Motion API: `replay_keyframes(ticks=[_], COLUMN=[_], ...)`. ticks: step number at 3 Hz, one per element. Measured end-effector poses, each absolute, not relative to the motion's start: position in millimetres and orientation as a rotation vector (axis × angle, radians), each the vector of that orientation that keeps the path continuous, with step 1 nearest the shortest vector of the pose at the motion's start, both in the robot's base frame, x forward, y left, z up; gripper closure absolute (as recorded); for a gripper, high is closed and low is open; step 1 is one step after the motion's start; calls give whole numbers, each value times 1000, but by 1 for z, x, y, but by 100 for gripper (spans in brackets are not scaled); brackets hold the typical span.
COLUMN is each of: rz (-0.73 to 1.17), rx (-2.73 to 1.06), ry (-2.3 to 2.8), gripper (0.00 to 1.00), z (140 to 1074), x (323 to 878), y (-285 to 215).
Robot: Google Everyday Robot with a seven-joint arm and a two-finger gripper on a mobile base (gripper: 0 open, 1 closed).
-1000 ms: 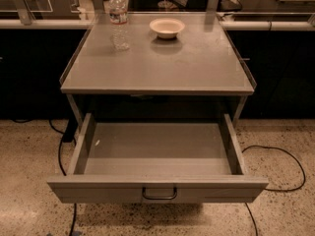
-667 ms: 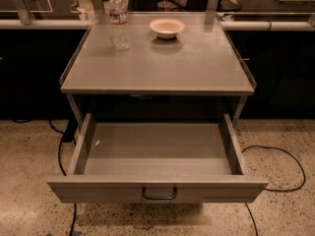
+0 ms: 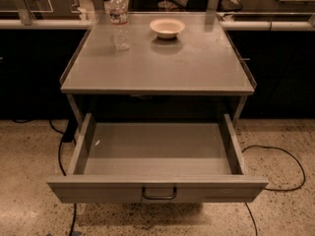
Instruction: Close top drawer
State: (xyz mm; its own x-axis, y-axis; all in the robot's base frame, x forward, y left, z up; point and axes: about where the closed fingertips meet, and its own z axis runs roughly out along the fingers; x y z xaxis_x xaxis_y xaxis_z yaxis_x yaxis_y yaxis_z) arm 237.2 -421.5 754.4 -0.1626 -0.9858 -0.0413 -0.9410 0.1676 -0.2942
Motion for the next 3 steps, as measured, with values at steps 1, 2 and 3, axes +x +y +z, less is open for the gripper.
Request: replay_keyframes(ticks=[1, 2, 3], rz=[-240, -169, -95], rx=[-1975, -2045, -2067], ry=[2176, 2157, 2165], gripper=[0, 0, 0], z=[738, 717, 695], x=[224, 229, 243], y=[-391, -377, -371])
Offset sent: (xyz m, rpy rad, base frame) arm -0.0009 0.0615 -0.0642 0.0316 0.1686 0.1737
